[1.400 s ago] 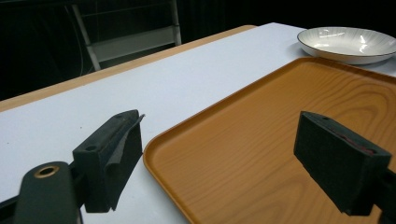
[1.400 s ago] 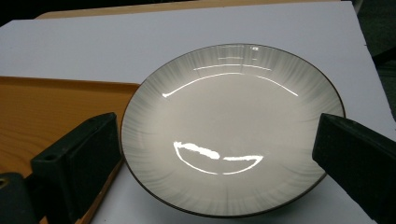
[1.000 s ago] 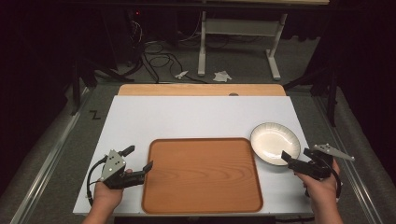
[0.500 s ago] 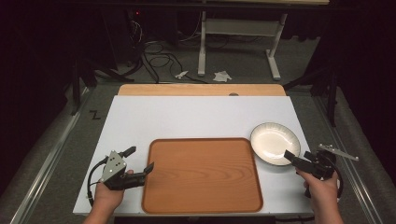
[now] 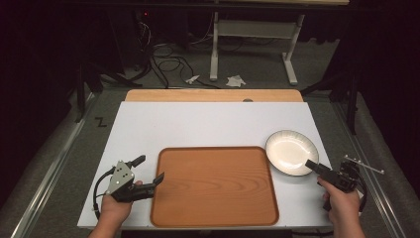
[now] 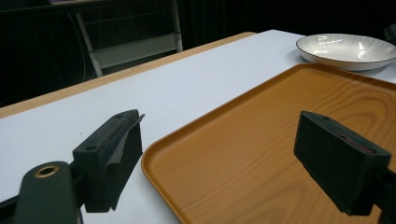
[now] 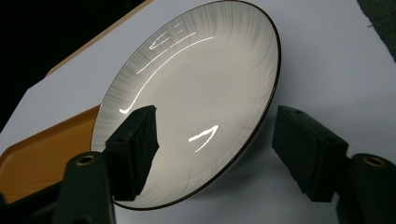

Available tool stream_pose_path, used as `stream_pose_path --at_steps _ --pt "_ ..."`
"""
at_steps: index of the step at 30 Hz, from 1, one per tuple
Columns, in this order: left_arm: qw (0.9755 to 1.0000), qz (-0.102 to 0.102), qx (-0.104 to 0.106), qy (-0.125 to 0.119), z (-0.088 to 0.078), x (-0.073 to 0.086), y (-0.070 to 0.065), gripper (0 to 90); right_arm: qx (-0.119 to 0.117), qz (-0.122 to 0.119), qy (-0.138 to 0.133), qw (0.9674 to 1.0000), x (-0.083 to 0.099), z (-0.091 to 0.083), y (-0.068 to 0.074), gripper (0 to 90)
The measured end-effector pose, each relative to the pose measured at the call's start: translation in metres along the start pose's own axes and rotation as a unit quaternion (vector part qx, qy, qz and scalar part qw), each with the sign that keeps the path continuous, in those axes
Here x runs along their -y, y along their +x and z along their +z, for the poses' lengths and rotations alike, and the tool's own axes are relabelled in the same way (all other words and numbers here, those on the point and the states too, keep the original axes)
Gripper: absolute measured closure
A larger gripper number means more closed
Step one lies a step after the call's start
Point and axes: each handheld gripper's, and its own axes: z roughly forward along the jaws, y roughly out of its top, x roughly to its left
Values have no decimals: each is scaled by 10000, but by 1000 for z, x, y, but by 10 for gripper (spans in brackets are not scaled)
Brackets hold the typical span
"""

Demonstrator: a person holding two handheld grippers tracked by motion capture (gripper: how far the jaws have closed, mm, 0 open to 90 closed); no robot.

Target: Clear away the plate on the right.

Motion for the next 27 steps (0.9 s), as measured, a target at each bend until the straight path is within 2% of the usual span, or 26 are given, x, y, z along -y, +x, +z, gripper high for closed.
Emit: stream_pose_path --at_steps 5,11,14,19,22,27 --pt "10000 15 -15 -20 0 0 0 157 4 222 95 9997 0 4 -5 417" --pt "10000 22 -31 -39 -2 0 0 157 52 307 156 9994 -2 8 -7 471" --pt "10000 32 -62 -33 -4 0 0 157 106 344 299 9989 -2 13 -10 467" --pt "9999 49 -89 -15 -7 2 0 158 88 526 302 9981 -3 15 -11 479" --pt "9999 45 -128 -5 -10 3 0 157 88 722 274 9970 -3 15 -12 496" --pt "9999 26 -150 -5 -12 4 1 157 149 716 304 9969 -3 15 -15 572"
